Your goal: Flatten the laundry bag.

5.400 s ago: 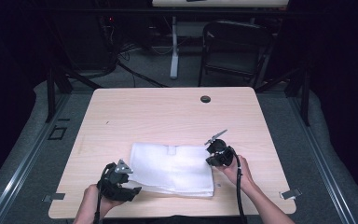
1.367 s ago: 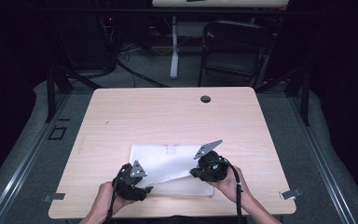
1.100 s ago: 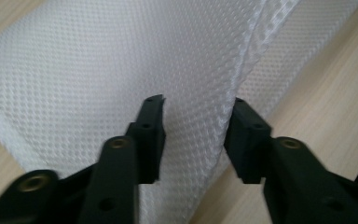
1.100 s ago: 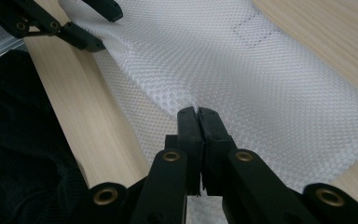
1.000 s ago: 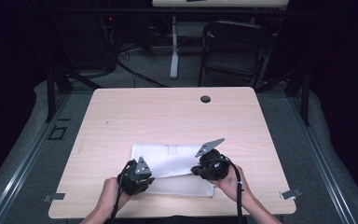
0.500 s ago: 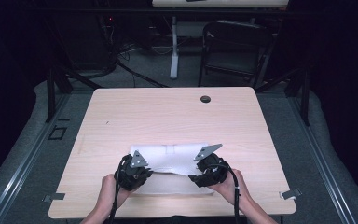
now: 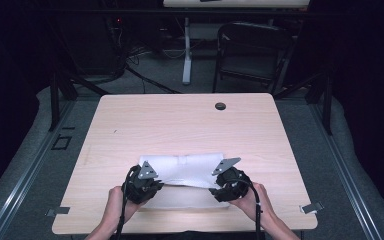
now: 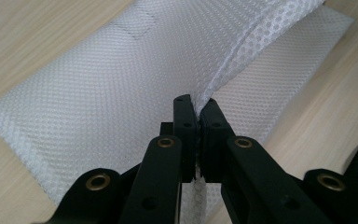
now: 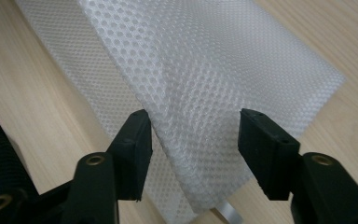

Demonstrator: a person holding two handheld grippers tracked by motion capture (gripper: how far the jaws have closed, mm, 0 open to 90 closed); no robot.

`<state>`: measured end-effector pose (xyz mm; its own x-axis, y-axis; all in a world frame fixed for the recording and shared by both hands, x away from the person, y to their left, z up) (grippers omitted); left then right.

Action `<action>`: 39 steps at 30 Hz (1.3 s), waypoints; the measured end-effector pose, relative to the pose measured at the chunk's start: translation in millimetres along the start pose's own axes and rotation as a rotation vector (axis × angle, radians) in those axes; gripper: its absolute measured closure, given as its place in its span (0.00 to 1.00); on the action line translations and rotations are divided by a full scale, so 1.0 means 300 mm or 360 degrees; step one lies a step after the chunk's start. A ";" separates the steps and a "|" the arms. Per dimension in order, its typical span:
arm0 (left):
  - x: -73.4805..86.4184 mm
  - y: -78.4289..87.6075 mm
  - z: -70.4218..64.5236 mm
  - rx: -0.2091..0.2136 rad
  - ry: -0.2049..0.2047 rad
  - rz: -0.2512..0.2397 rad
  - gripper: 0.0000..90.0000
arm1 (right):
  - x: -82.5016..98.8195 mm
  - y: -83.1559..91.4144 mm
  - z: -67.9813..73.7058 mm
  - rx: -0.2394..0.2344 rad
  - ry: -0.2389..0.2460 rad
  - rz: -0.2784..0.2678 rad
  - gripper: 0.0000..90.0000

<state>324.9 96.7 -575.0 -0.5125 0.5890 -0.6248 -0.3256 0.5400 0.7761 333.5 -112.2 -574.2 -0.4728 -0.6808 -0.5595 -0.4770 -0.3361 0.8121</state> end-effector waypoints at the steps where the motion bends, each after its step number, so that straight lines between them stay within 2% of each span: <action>1: 0.001 -0.001 -0.002 0.0004 -0.0005 0.0004 0.97 | 0.002 0.004 0.001 -0.0010 -0.0012 -0.0013 0.62; 2: 0.000 -0.001 -0.010 0.0014 -0.0009 0.0004 0.97 | 0.007 0.014 -0.002 -0.0006 0.0009 -0.0010 0.73; 4: 0.001 -0.001 -0.013 0.0016 -0.0014 0.0012 0.97 | 0.008 0.018 -0.002 -0.0005 0.0022 -0.0013 0.76; 7: 0.004 -0.002 -0.021 0.0030 -0.0015 0.0018 0.97 | 0.010 0.030 -0.003 0.0006 0.0045 -0.0018 0.89; 8: 0.005 -0.002 -0.024 0.0036 -0.0020 0.0020 0.97 | 0.010 0.030 -0.003 0.0006 0.0045 -0.0018 0.89; 10: 0.004 0.001 -0.029 0.0037 -0.0027 0.0018 0.97 | 0.009 0.034 -0.003 0.0017 0.0057 -0.0031 0.95; 12: 0.005 0.004 -0.030 0.0030 -0.0032 0.0019 0.97 | 0.007 0.041 -0.001 0.0004 0.0058 -0.0038 0.96; 25: -0.026 0.036 -0.030 0.0010 -0.0056 -0.0041 0.97 | -0.025 0.099 -0.019 0.0022 0.0007 -0.0127 0.96; 29: -0.045 0.039 -0.021 -0.0003 -0.0064 -0.0057 0.97 | -0.027 0.096 -0.032 0.0033 -0.0026 -0.0123 0.80; 32: -0.060 0.044 -0.016 0.0002 -0.0064 -0.0073 0.97 | -0.021 0.091 -0.041 0.0036 -0.0039 -0.0103 0.72; 34: -0.069 0.046 -0.011 0.0007 -0.0054 -0.0080 0.98 | -0.019 0.092 -0.047 0.0053 -0.0057 -0.0108 0.70; 39: -0.086 0.049 0.002 0.0020 -0.0038 -0.0096 0.98 | -0.015 0.102 -0.062 0.0069 -0.0076 -0.0120 0.74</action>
<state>333.8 89.8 -547.6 -0.4731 0.5695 -0.6722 -0.3452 0.5822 0.7362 334.9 -131.5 -543.7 -0.4685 -0.6225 -0.6269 -0.5438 -0.3560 0.7599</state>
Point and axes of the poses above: each handheld gripper's, and its own axes: y roughly backward along the jaws, x roughly out of its underside, z roughly to its left, the point moved 9 cm from there along -y, roughly forward along the jaws, and after that the axes turned 6 degrees about x, right-handed, at the moved point
